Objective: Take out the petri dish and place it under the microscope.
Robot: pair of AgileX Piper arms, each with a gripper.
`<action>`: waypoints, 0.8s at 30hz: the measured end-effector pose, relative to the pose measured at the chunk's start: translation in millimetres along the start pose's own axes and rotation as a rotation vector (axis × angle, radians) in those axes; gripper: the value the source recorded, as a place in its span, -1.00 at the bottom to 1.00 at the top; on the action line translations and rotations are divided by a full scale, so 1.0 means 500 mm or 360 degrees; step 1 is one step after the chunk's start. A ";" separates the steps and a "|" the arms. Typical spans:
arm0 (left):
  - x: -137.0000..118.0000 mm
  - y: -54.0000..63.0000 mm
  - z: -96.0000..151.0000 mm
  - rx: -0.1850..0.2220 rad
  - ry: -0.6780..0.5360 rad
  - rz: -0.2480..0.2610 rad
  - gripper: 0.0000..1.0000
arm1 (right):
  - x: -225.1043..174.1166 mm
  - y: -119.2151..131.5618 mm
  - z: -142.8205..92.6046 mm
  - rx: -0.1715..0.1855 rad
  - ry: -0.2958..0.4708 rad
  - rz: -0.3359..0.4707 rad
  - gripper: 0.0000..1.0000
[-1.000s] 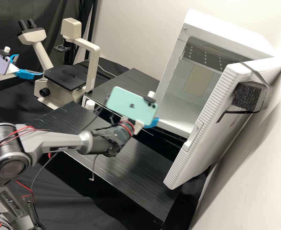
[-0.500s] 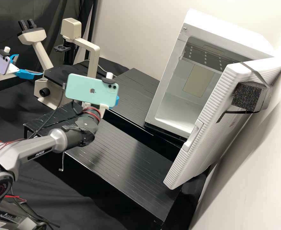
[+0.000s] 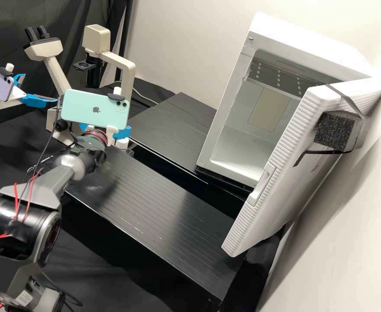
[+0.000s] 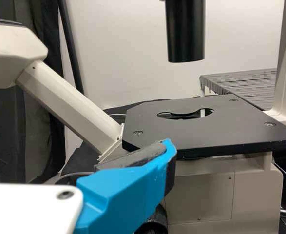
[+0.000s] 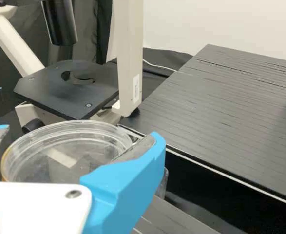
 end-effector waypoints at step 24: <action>0.000 0.000 0.000 0.0000 0.0000 0.0000 1.00 | 0.127 -0.077 -0.069 -0.0113 0.0432 0.0725 -1.00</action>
